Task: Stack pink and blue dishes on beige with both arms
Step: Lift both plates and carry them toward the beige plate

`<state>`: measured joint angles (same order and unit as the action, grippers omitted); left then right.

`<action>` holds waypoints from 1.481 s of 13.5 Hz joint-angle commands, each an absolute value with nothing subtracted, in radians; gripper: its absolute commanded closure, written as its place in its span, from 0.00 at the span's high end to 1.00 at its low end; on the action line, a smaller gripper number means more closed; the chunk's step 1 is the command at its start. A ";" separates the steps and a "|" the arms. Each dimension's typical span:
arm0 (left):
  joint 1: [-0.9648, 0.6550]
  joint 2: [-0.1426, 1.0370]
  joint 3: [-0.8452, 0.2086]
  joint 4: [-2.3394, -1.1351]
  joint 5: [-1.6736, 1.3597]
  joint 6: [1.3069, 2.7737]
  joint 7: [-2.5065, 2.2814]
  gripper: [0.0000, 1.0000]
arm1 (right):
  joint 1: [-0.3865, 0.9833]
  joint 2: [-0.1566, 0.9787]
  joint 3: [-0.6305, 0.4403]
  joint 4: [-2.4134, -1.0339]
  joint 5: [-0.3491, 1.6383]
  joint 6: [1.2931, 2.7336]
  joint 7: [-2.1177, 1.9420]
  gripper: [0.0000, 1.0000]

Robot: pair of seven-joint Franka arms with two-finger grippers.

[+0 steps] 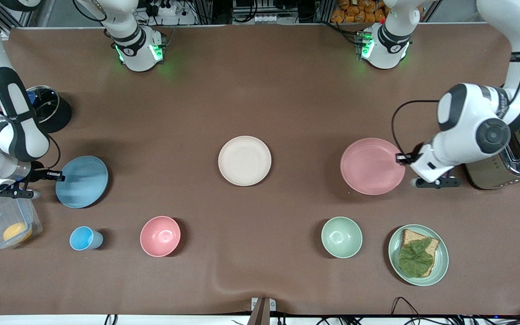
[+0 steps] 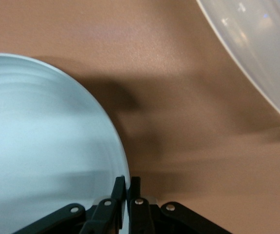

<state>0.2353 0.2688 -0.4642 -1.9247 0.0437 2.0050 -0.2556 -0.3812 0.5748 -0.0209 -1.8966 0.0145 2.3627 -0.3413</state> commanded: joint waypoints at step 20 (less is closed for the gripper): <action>-0.244 0.690 -0.574 -1.786 -0.006 2.444 -1.014 0.00 | -0.232 0.445 0.183 -1.776 0.383 1.770 -0.407 0.00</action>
<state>-0.2270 0.6688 -0.5825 -1.8126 0.0050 2.4253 -1.0001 -0.2901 0.4703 0.1770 -1.7320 0.3495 1.7629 -0.3962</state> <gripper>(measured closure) 0.947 0.947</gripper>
